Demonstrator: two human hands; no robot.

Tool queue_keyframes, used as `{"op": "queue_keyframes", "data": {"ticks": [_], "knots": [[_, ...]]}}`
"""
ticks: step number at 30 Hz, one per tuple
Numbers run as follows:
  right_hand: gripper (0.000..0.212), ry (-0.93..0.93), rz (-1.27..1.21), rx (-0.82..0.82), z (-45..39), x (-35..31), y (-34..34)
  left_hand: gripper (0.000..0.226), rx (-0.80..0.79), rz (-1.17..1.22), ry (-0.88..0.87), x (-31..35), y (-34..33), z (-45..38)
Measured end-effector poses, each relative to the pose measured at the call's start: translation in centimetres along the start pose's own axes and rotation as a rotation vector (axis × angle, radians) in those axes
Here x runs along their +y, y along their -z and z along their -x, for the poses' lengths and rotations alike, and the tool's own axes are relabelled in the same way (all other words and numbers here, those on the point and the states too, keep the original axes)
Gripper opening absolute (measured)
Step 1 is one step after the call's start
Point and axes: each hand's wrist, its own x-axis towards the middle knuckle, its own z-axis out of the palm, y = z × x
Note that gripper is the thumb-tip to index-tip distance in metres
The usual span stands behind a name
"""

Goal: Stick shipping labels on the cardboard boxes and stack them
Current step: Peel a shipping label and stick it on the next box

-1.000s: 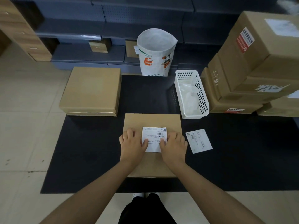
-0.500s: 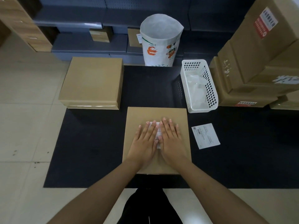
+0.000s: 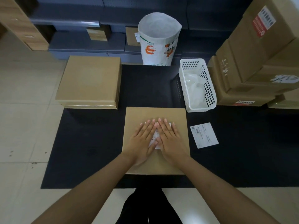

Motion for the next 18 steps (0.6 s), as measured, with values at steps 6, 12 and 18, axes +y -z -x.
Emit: {"op": "queue_keyframes", "data": {"ticks": [6, 12, 18], "knots": [[0.061, -0.177, -0.035, 0.021, 0.7, -0.6, 0.0, 0.060, 0.143, -0.076, 0.179, 0.0, -1.9, 0.5], [0.064, -0.422, -0.084, 0.070, 1.1, -0.8, -0.7, 0.059, 0.228, -0.059, 0.444, 0.8, -2.6, 1.0], [0.062, -0.313, -0.128, 0.160, 1.6, -0.9, 0.2, 0.058, 0.275, -0.035, 0.217, 0.7, -1.2, 1.8]]}}
